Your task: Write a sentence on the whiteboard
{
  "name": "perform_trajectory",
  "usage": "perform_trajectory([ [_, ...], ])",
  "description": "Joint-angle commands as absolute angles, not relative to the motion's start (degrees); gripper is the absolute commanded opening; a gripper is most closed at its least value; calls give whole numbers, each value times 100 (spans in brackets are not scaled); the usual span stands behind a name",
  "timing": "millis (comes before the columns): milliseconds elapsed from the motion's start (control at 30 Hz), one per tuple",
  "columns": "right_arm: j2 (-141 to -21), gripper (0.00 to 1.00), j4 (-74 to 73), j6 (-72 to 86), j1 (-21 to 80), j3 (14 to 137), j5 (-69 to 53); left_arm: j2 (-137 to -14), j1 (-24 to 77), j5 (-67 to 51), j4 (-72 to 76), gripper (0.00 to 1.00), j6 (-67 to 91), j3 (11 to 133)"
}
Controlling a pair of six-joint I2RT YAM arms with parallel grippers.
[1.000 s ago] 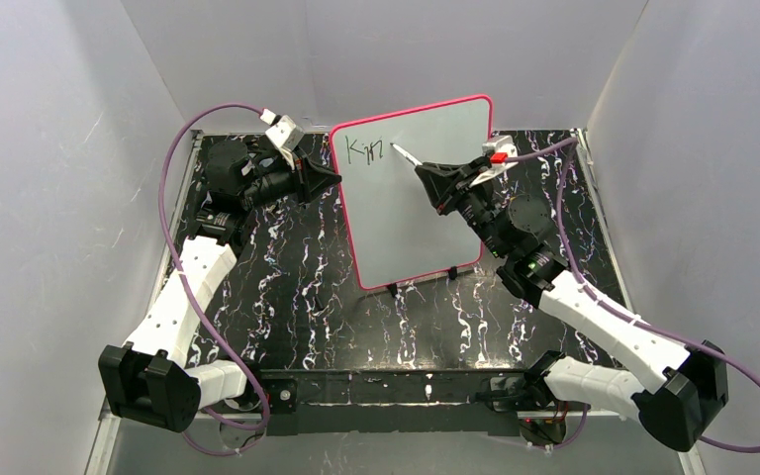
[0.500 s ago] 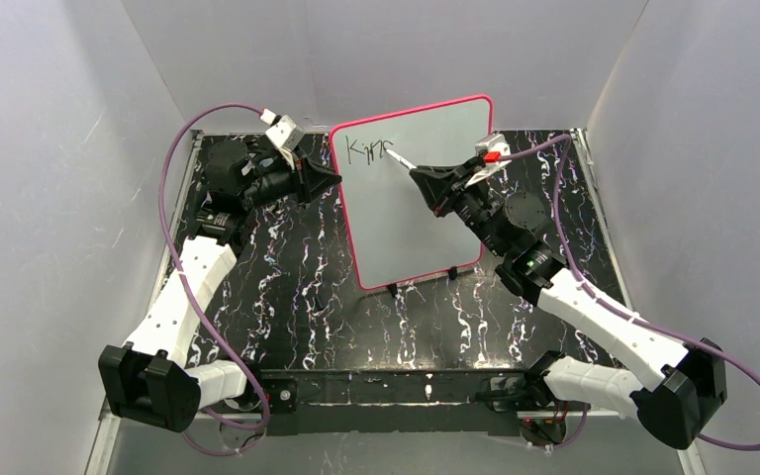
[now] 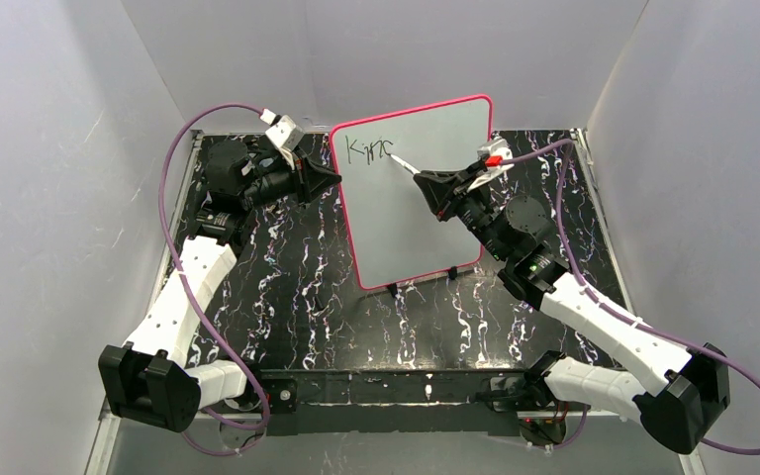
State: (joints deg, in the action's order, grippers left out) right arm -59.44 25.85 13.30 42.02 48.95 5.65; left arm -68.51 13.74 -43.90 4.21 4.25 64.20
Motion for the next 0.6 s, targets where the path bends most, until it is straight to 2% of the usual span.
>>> perform_trajectory([
  [0, -5976, 1, 3045, 1195, 4155, 5098, 884, -6792, 1441, -4597, 255, 0, 335, 6353],
  [567, -6154, 1, 3231, 835, 4157, 5596, 956, -6776, 1439, -4614, 255, 0, 334, 6354],
])
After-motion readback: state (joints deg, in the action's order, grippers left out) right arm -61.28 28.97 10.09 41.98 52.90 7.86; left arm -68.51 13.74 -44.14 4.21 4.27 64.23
